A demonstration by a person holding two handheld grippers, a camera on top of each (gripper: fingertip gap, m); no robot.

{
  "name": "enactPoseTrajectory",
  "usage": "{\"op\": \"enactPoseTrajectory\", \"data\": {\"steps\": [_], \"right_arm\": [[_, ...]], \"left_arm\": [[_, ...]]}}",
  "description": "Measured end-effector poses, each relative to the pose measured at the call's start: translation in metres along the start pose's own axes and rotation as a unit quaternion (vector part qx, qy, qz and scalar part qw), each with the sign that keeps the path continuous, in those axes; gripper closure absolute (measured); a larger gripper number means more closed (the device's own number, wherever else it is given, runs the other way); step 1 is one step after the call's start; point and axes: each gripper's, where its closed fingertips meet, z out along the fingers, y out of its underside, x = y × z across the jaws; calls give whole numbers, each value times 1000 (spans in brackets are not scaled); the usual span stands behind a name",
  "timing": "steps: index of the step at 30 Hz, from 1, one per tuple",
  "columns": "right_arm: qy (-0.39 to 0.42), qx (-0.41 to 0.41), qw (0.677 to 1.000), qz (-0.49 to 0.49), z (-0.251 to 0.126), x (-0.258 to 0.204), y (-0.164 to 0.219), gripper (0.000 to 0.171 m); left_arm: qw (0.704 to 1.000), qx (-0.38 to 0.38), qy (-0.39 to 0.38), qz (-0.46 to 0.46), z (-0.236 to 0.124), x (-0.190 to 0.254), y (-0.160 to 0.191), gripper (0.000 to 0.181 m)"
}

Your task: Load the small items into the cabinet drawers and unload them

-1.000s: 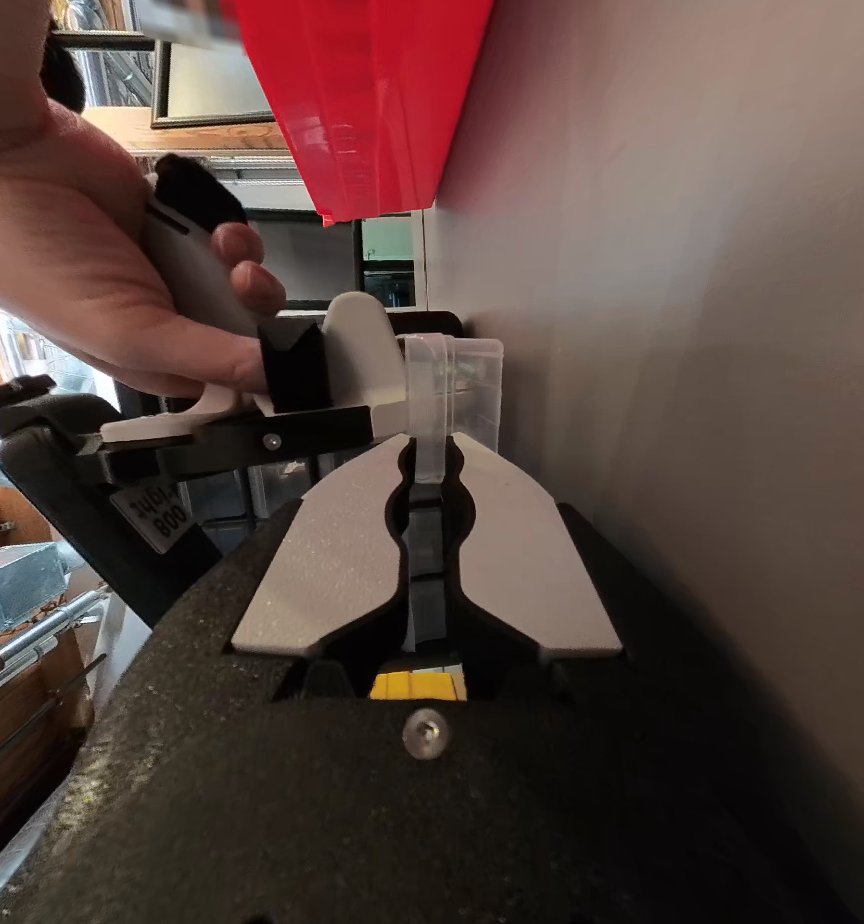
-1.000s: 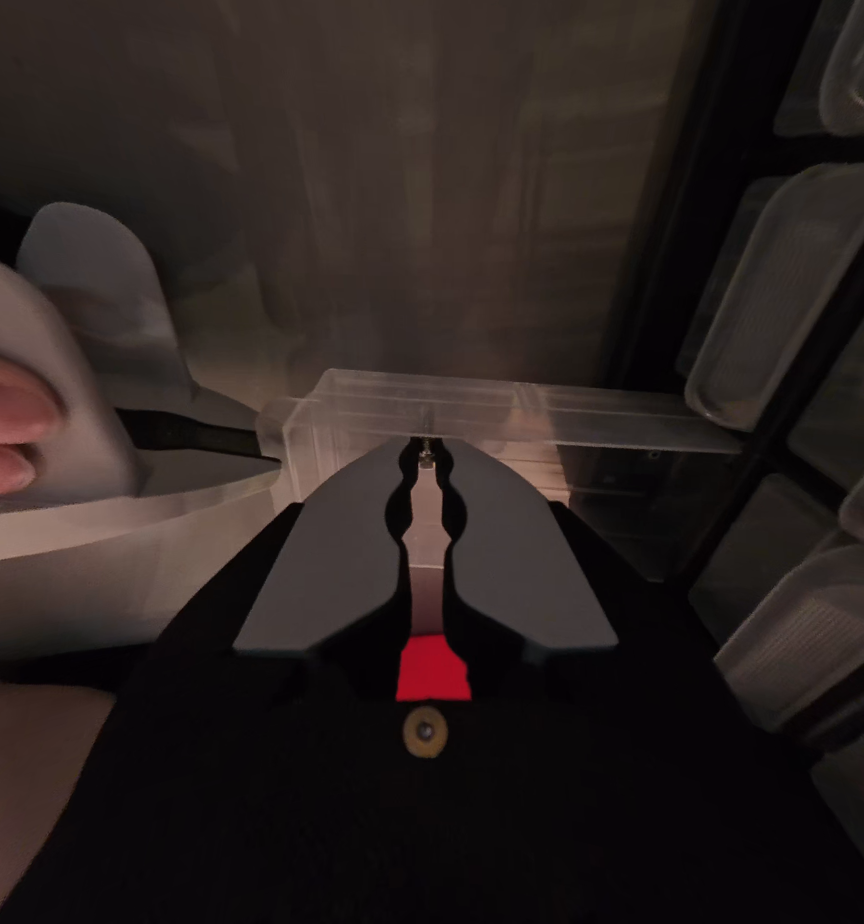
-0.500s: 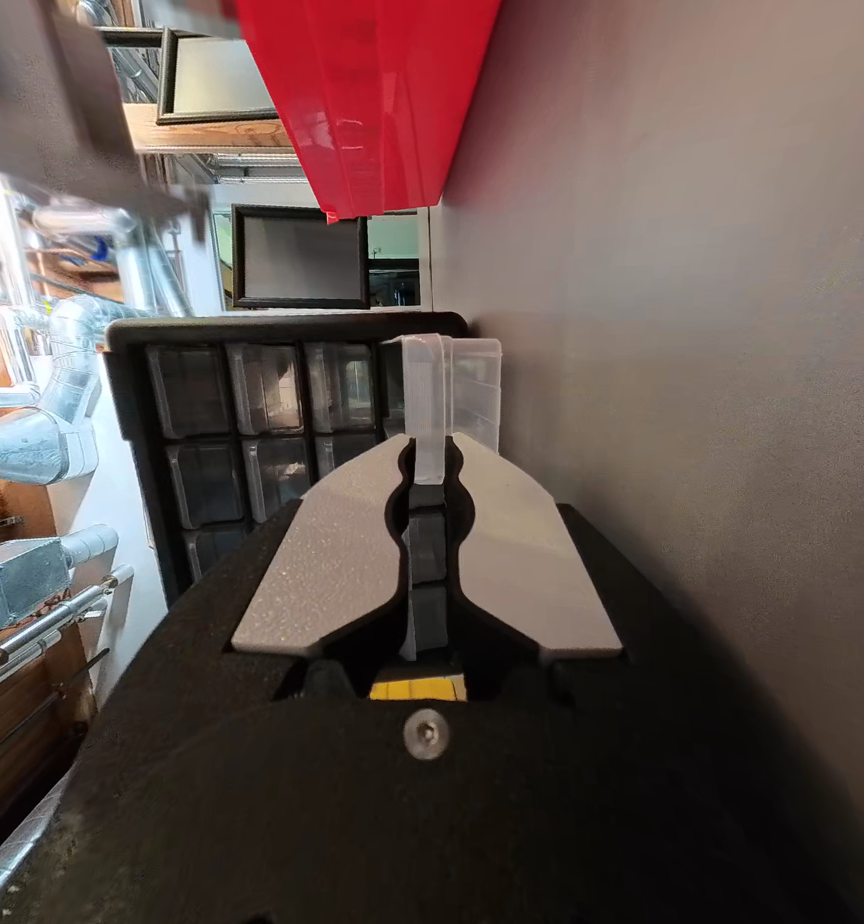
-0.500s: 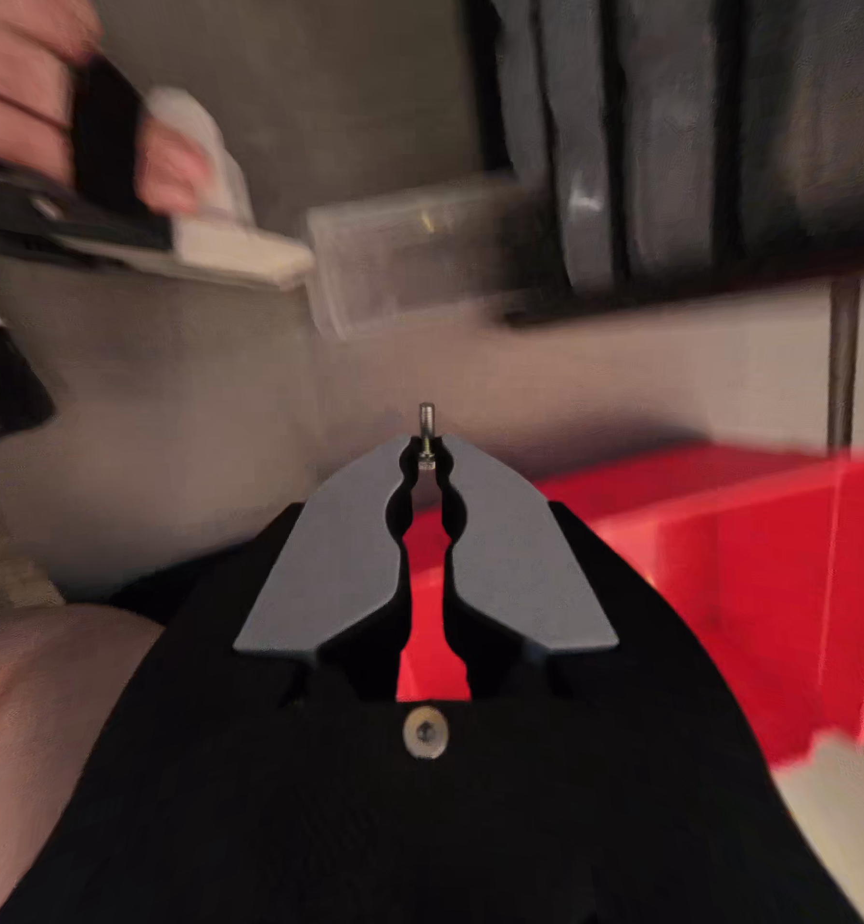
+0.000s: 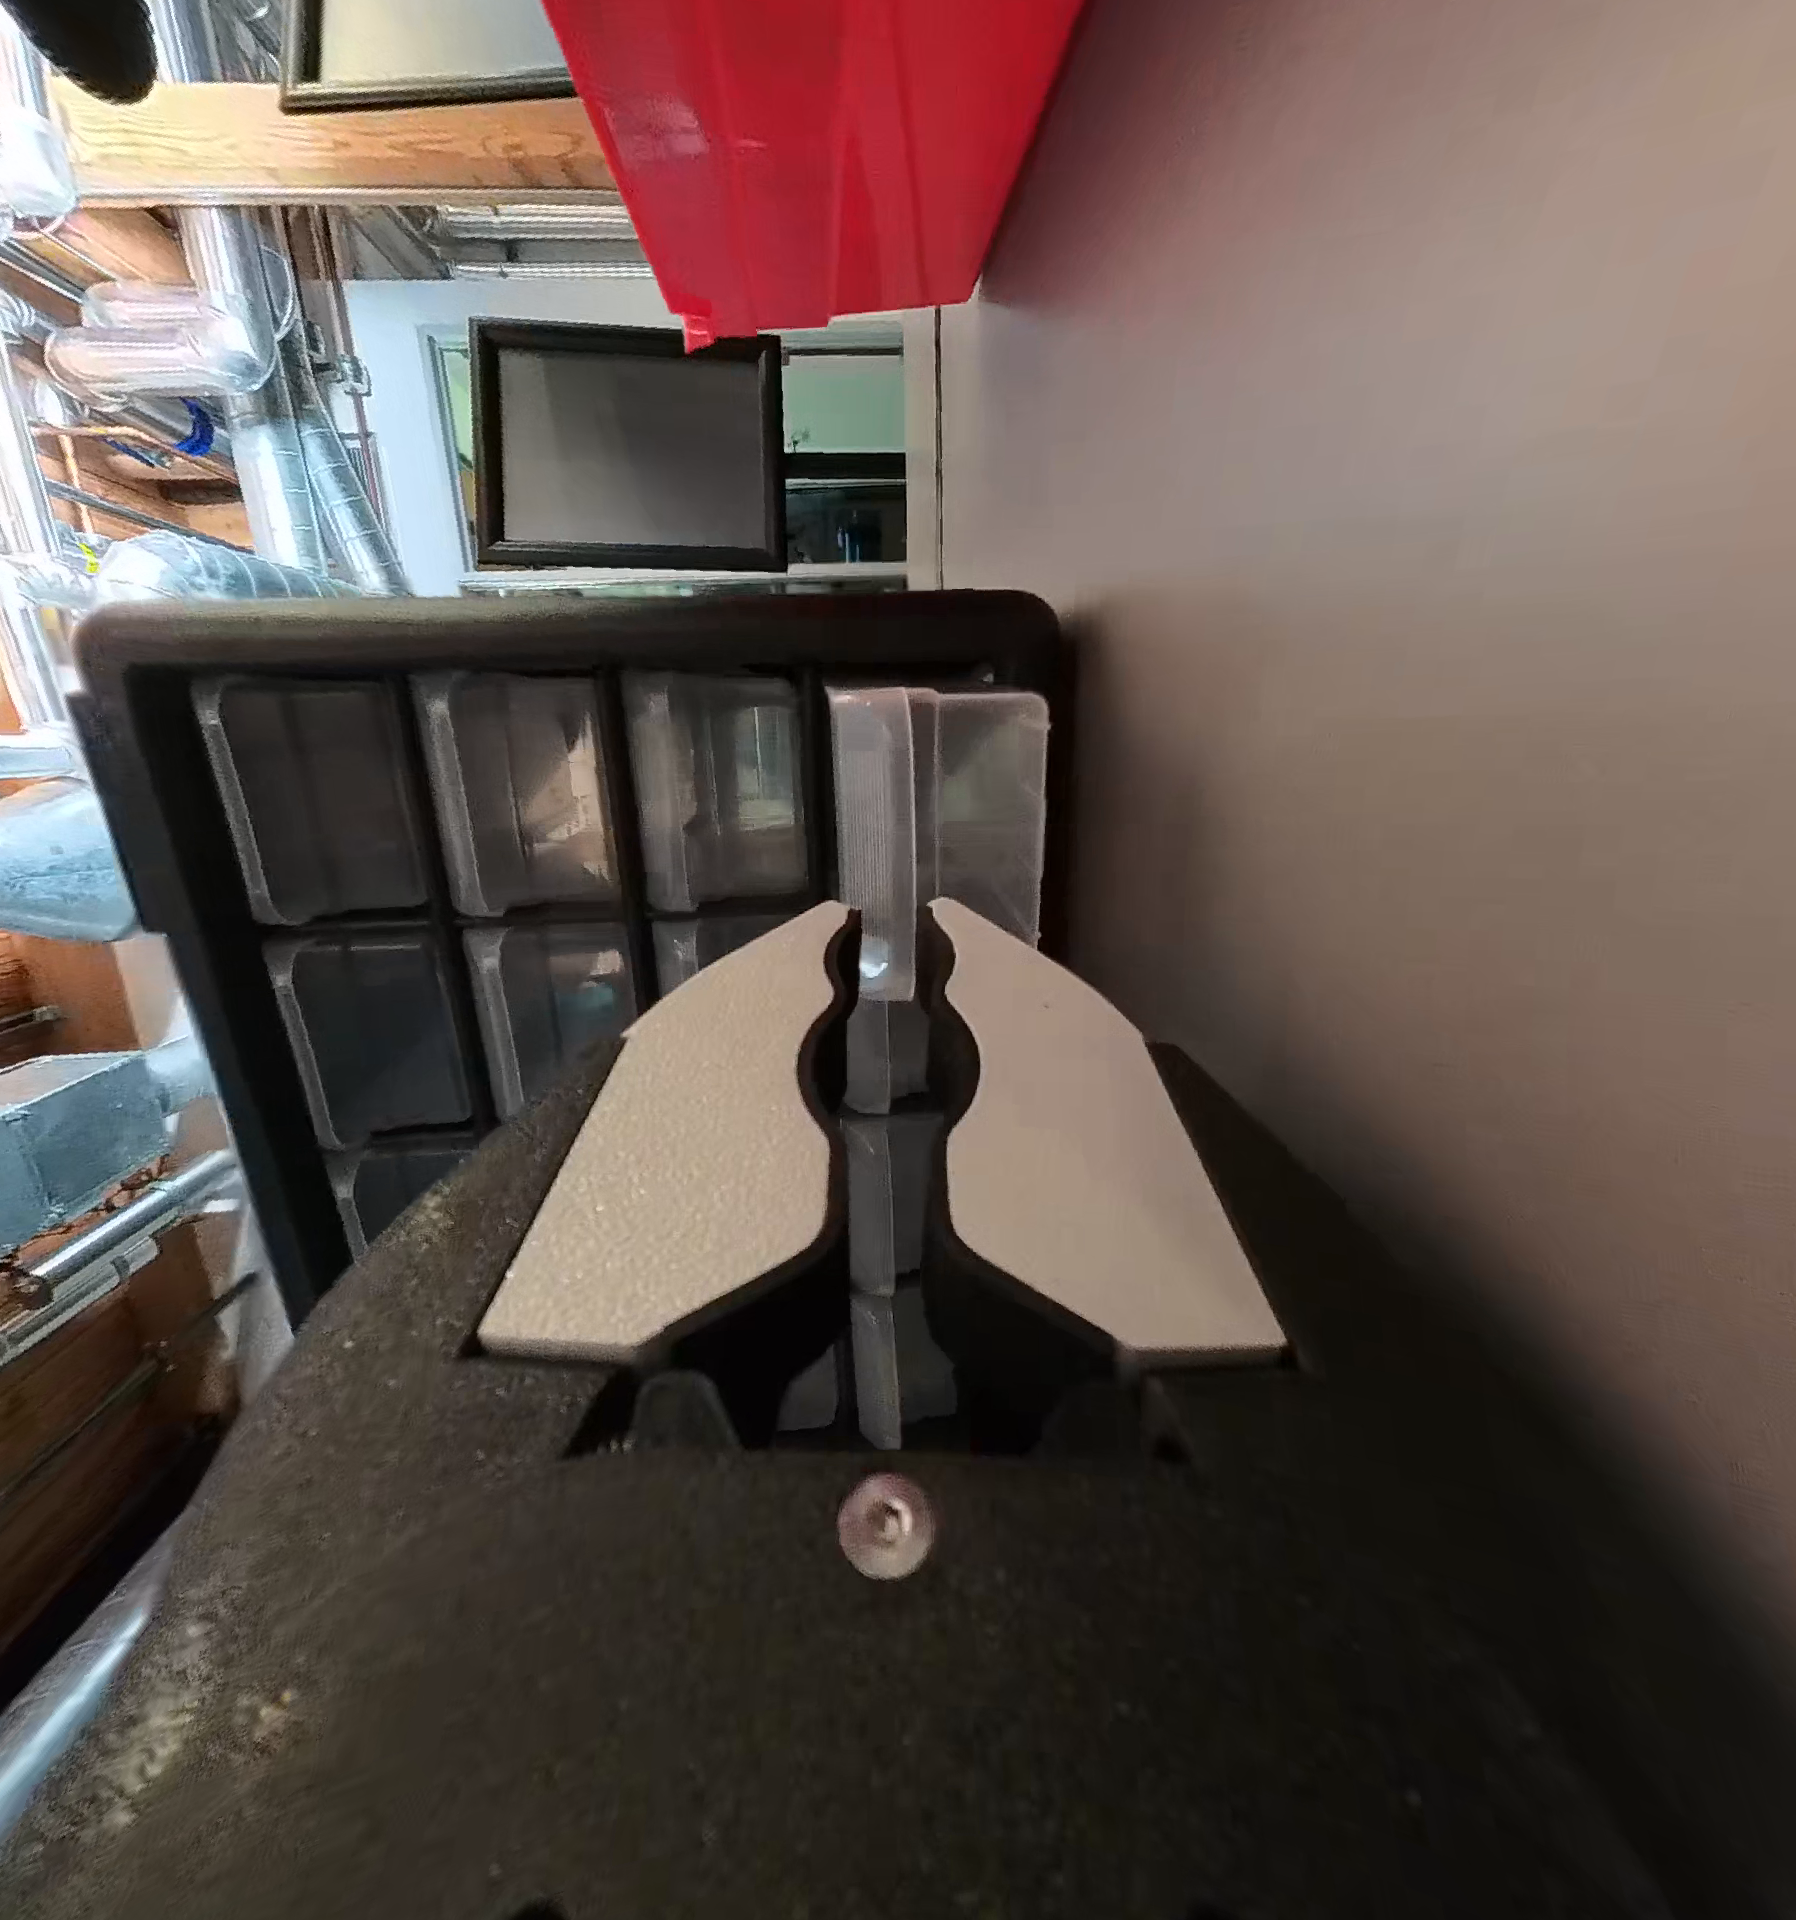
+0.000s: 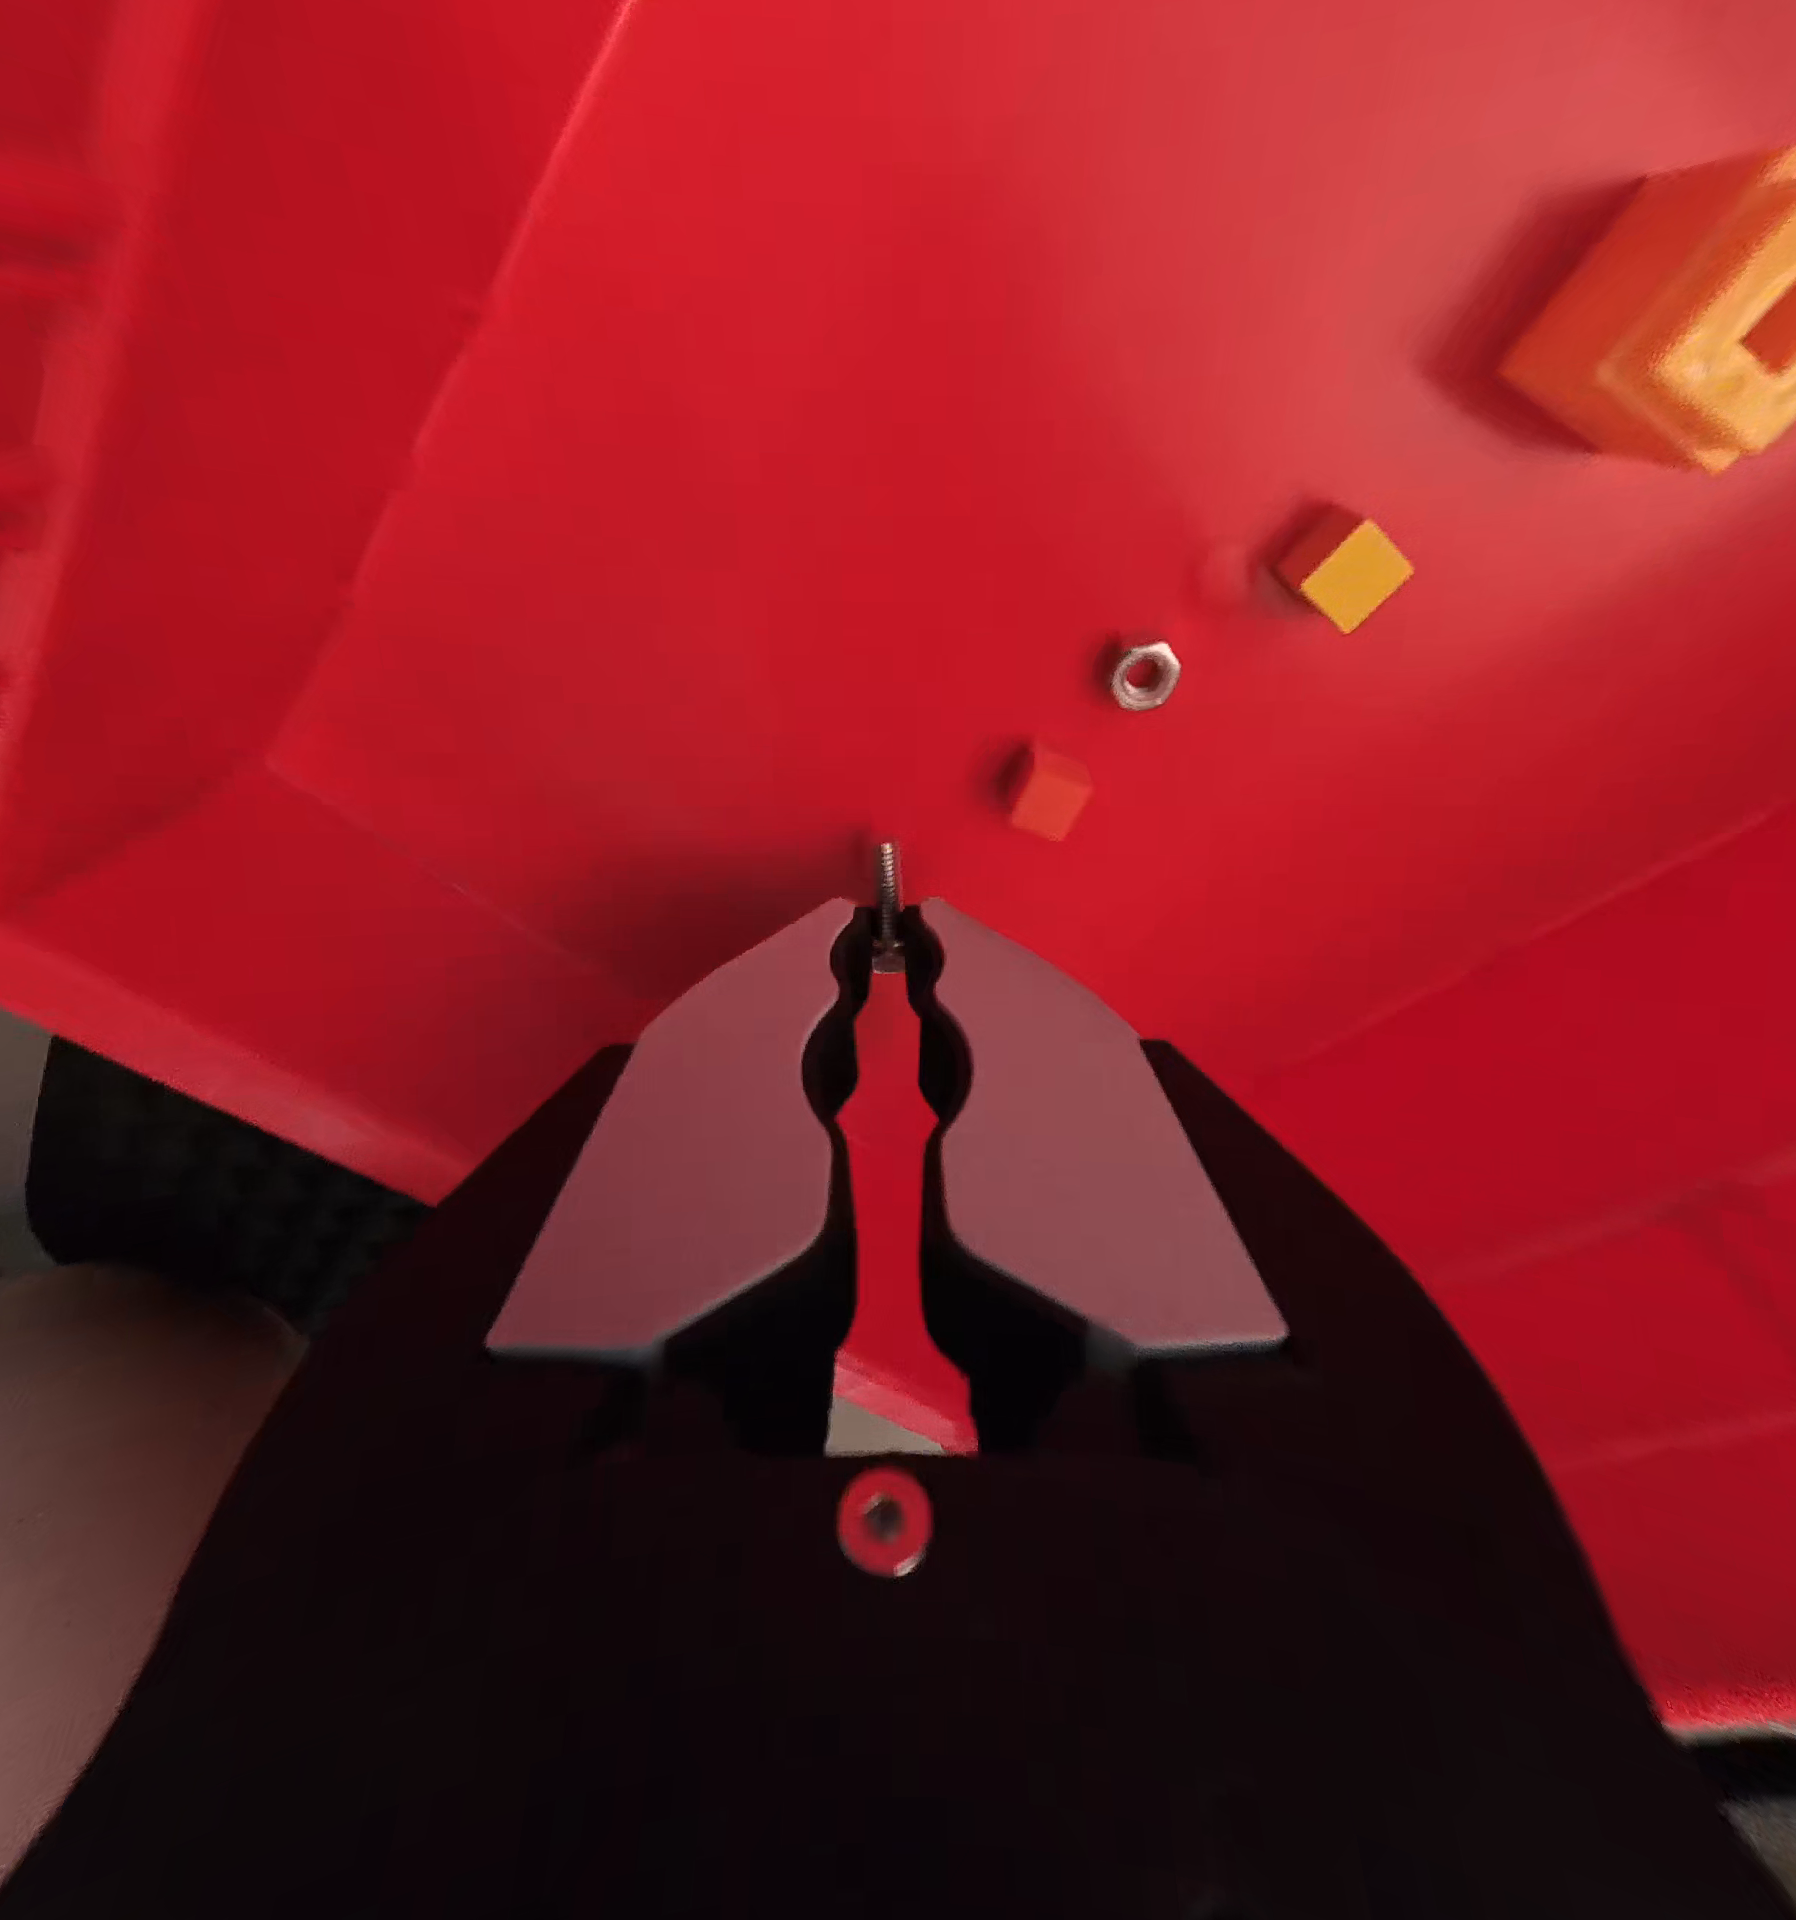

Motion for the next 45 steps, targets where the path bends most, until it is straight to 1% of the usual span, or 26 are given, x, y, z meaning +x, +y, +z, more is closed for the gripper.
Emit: {"op": "enactPoseTrajectory", "data": {"steps": [3,5,7,11,15,19,23,25,27,29,30,32,34,36,38,41,43,45], "right_arm": [[-5,-22,1000,16,5,1,5,163],[-12,-8,999,31,4,1,1,163],[-12,8,999,35,0,2,0,157],[13,45,997,64,-22,11,4,155],[56,118,988,81,-54,22,7,155],[111,212,963,123,-89,48,14,154],[166,304,916,202,-119,88,28,149],[169,317,904,230,-121,98,36,147],[165,311,909,225,-114,100,38,145],[163,290,918,216,-103,100,39,140],[168,279,921,214,-98,102,40,139],[163,265,926,214,-89,103,39,139],[134,257,932,215,-79,99,37,137],[116,239,938,222,-68,99,40,134],[101,222,941,234,-58,99,42,134],[53,205,941,263,-43,96,41,131],[19,196,939,282,-35,92,41,132],[1,180,937,300,-29,91,43,137]], "left_arm": [[1000,-8,-4,6,10,0,1,172],[1000,-13,-4,4,16,-1,2,172],[1000,-17,-5,5,22,-2,5,172],[1000,-24,-11,9,31,-3,7,172],[999,-33,-12,10,39,-4,9,172],[999,-39,-13,7,47,-5,10,172],[999,-48,-13,9,55,-6,12,172],[998,-52,-16,17,56,-6,12,172],[998,-54,-17,5,55,-6,13,170],[998,-63,-21,-3,52,-7,15,151],[997,-66,-27,-5,47,-9,17,145],[998,-55,-28,-18,34,-12,19,144],[997,-53,-17,-44,20,-16,25,146],[994,-68,-1,-89,4,-23,39,146],[984,-85,29,-154,-15,-31,57,146],[956,-105,46,-270,-48,-62,91,146],[934,-121,31,-334,-68,-87,131,146],[907,-166,-2,-387,-86,-111,190,146]]}}
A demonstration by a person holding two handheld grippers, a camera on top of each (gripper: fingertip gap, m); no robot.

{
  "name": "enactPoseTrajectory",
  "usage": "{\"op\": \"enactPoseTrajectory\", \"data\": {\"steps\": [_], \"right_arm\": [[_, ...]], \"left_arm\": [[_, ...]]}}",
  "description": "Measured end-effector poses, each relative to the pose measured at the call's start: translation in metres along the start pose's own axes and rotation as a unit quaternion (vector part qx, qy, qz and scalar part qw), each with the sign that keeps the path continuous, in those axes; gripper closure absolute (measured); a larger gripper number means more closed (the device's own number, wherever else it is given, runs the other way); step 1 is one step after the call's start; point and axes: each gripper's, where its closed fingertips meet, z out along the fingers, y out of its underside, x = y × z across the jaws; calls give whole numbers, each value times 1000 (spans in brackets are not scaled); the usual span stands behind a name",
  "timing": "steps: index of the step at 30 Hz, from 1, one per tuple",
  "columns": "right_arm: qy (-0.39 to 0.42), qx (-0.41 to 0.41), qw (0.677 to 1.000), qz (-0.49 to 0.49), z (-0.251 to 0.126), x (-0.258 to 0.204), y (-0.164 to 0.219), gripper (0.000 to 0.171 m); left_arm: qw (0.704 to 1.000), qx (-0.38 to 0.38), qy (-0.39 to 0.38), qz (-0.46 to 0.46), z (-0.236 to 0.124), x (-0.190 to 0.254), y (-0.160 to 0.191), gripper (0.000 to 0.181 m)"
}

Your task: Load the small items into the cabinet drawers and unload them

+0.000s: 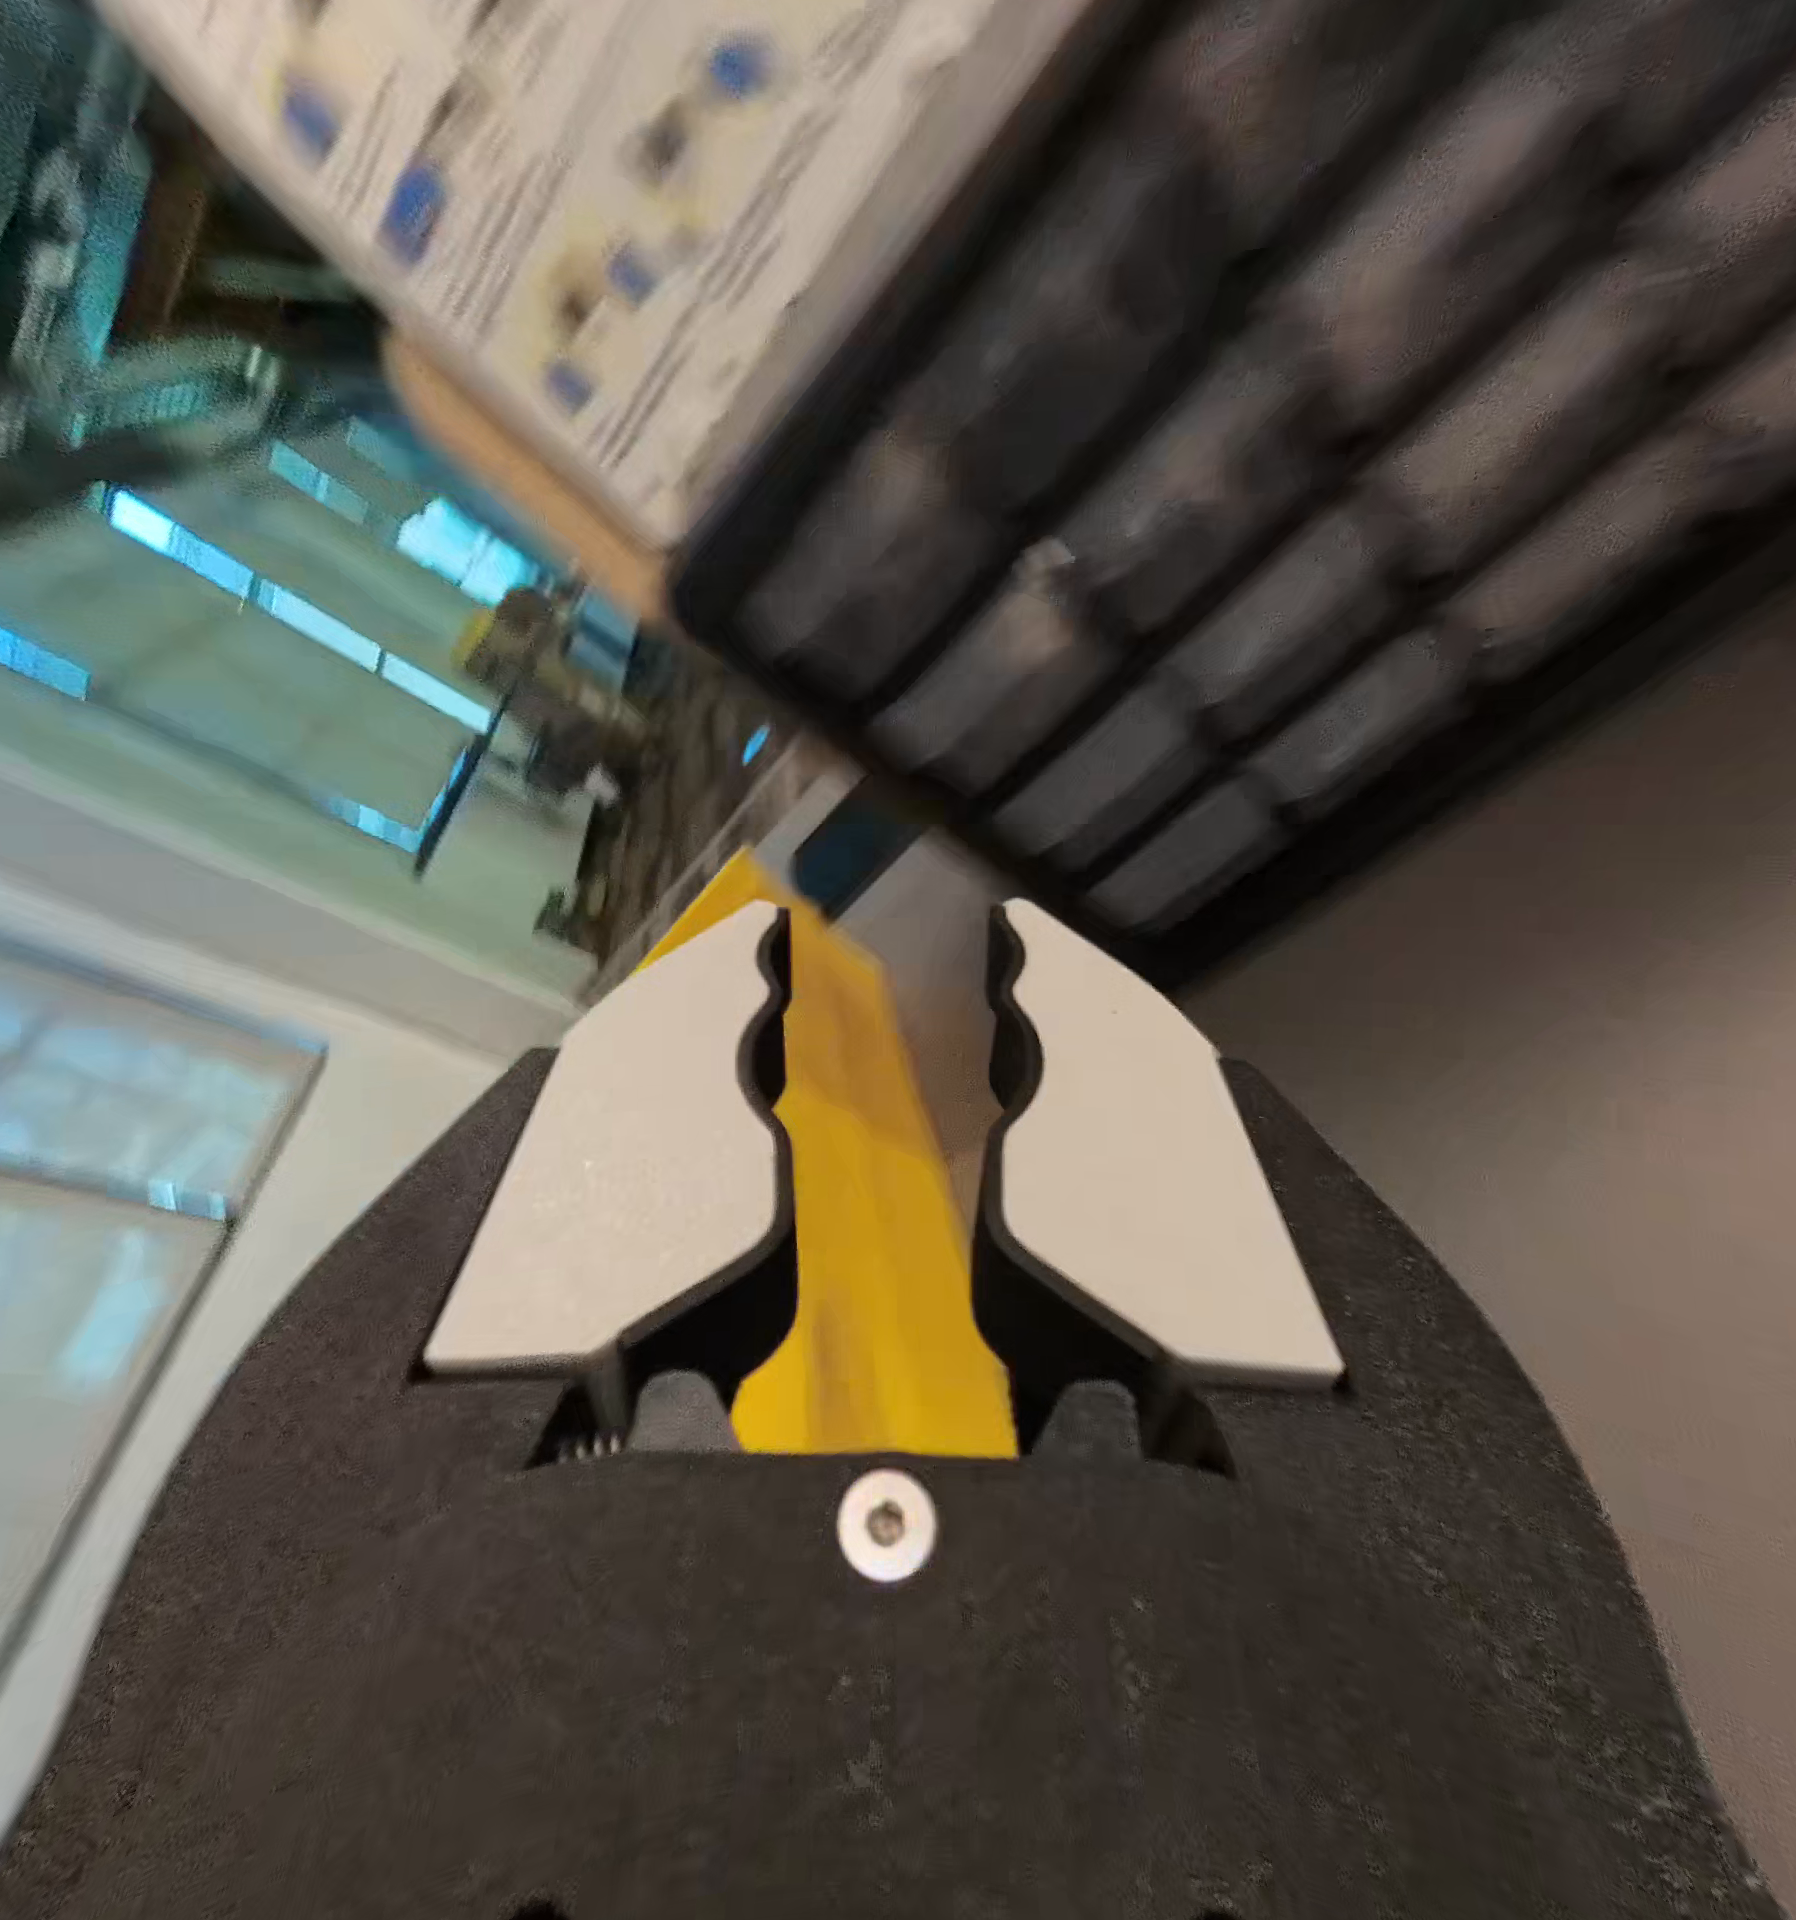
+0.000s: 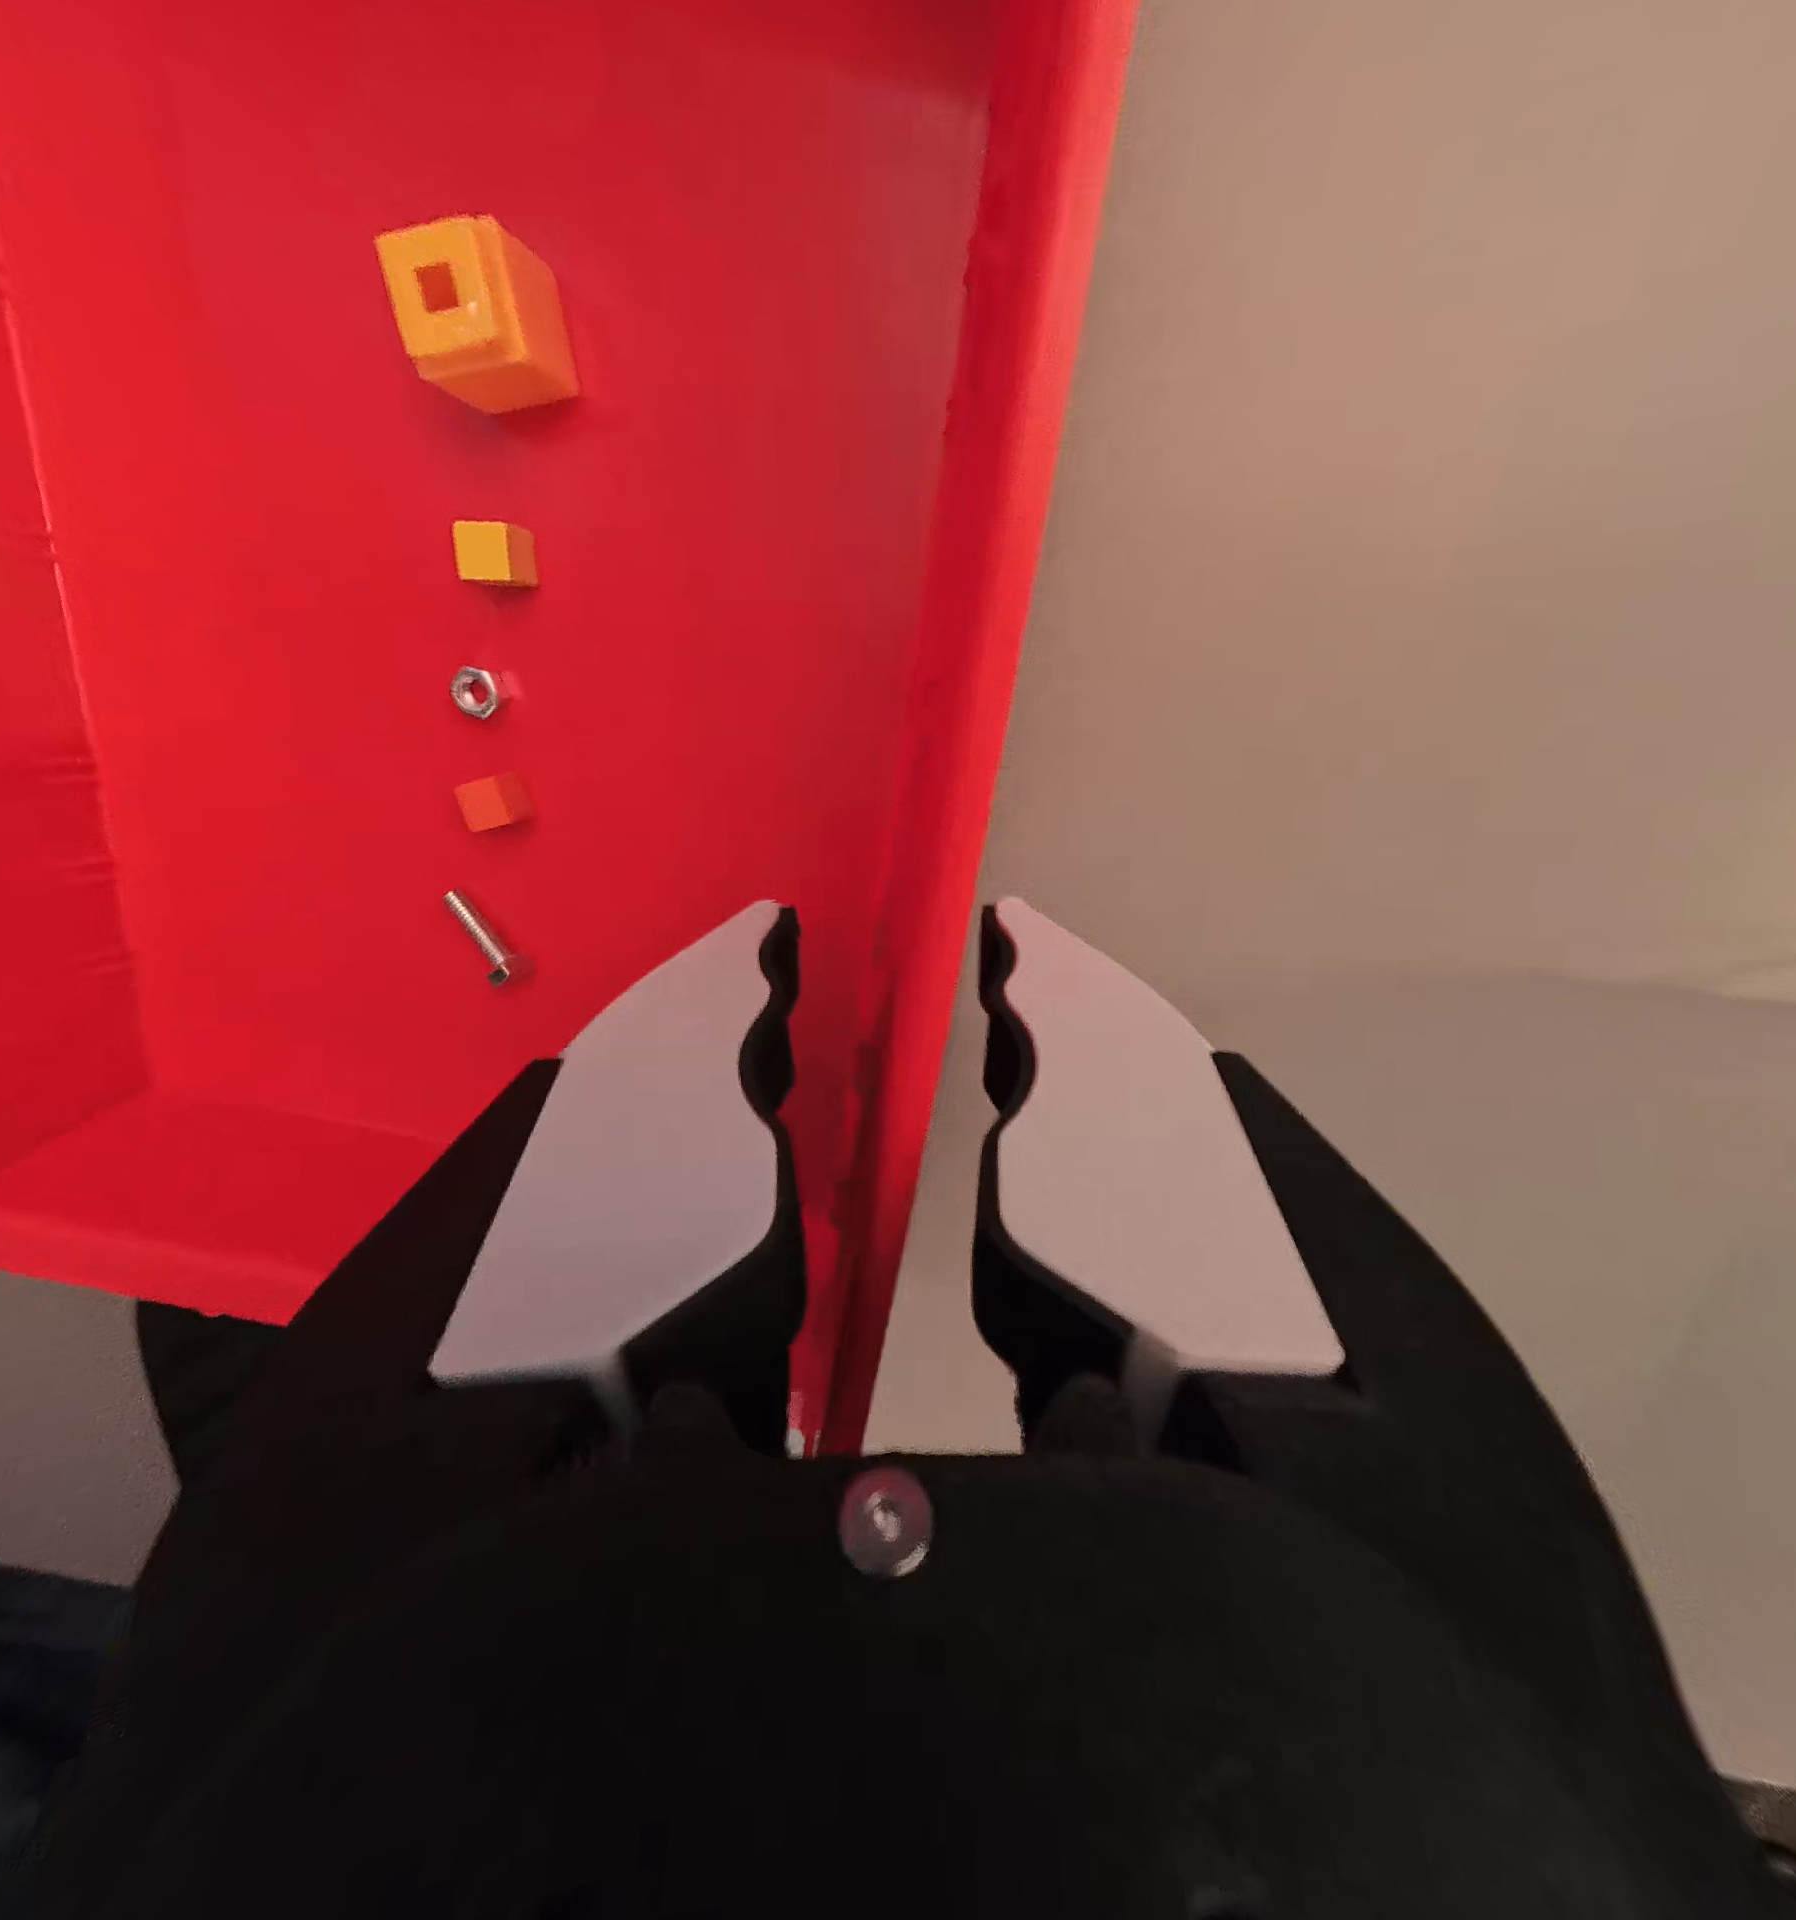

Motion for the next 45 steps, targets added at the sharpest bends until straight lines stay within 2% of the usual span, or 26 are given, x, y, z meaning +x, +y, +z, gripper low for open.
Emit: {"op": "enactPoseTrajectory", "data": {"steps": [2,4,7,10,13,15,17,20,23,26,28,30,32,35,40,45], "right_arm": [[-37,-9,999,23,1,-8,3,149],[-54,-22,998,37,3,-12,6,155],[-59,-42,997,39,7,-13,11,155],[-58,-73,994,62,10,-15,17,156],[-26,-99,992,67,11,-11,23,158],[-17,-100,993,55,10,-9,24,163],[-26,-105,992,59,10,-10,26,165],[-21,-127,991,48,10,-11,29,164],[-22,-128,990,49,10,-11,29,165],[-32,-122,990,58,10,-11,29,165],[-35,-116,991,62,10,-11,30,166],[-33,-111,991,67,8,-9,34,166],[-26,-105,991,74,4,-4,41,166],[-24,-93,992,85,-10,5,57,166],[-34,-89,990,101,-57,7,98,166],[-18,-103,991,87,-105,-4,156,166]], "left_arm": [[996,-50,-19,-65,2,-54,40,144],[987,-102,-9,-122,8,-93,83,138],[966,-178,32,-182,20,-135,141,135],[931,-233,113,-256,39,-151,183,135],[878,-286,216,-317,55,-148,212,129],[854,-327,239,-325,63,-152,233,123],[859,-329,225,-321,74,-166,243,133],[871,-348,201,-283,84,-181,255,131],[851,-410,213,-249,83,-171,276,116],[821,-472,242,-214,75,-152,300,119],[795,-510,261,-198,68,-139,315,133],[771,-535,287,-194,61,-125,323,137],[753,-541,314,-201,58,-114,323,155],[711,-533,363,-280,59,-105,312,177],[717,-537,353,-271,54,-128,326,178],[711,-549,338,-281,18,-161,348,178]]}}
